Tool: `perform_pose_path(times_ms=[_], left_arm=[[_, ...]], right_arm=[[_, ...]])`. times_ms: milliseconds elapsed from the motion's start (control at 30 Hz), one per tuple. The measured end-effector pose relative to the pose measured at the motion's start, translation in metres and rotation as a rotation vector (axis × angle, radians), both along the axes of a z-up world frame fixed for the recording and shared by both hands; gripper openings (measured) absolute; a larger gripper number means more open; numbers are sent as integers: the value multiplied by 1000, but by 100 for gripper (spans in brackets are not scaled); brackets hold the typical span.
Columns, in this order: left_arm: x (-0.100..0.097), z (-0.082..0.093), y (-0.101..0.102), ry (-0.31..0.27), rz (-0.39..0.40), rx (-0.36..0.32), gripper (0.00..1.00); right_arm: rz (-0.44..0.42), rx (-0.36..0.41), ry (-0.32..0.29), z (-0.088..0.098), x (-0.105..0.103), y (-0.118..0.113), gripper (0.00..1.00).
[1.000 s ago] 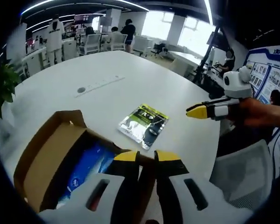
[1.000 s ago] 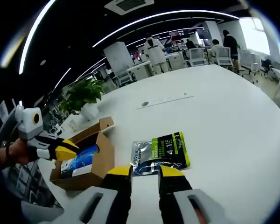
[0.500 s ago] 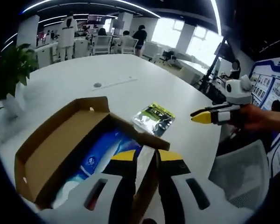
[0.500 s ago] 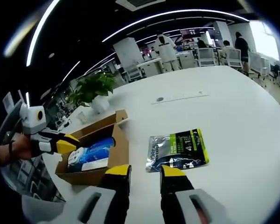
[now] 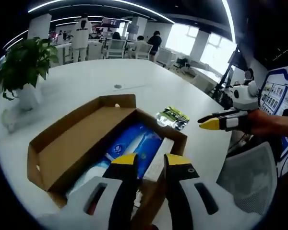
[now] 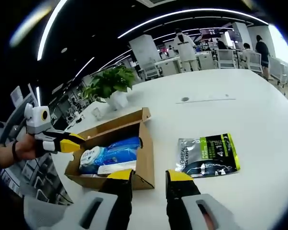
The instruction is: Operate the shoe box by opening the lid, removing the specified soft item, and placing it in the target area until the item is outside and the box remains undamaged.
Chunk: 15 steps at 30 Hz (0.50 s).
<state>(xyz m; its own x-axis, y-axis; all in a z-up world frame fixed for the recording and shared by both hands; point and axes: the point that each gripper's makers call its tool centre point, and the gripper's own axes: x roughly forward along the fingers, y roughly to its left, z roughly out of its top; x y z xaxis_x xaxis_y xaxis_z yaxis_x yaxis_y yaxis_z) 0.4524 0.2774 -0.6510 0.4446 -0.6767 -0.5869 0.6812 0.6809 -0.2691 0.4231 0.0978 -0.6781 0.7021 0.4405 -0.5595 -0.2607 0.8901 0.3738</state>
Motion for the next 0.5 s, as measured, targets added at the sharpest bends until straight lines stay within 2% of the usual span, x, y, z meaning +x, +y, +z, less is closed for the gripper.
perform_pose_path(times_ms=[233,500], left_arm=[[-5,-6,22,7,38,12,24],[-5,-10,36,7,68,11,25]], right_arm=[[43,14,7,1,5,21,26],[99,17,-13,19,20,50,27]])
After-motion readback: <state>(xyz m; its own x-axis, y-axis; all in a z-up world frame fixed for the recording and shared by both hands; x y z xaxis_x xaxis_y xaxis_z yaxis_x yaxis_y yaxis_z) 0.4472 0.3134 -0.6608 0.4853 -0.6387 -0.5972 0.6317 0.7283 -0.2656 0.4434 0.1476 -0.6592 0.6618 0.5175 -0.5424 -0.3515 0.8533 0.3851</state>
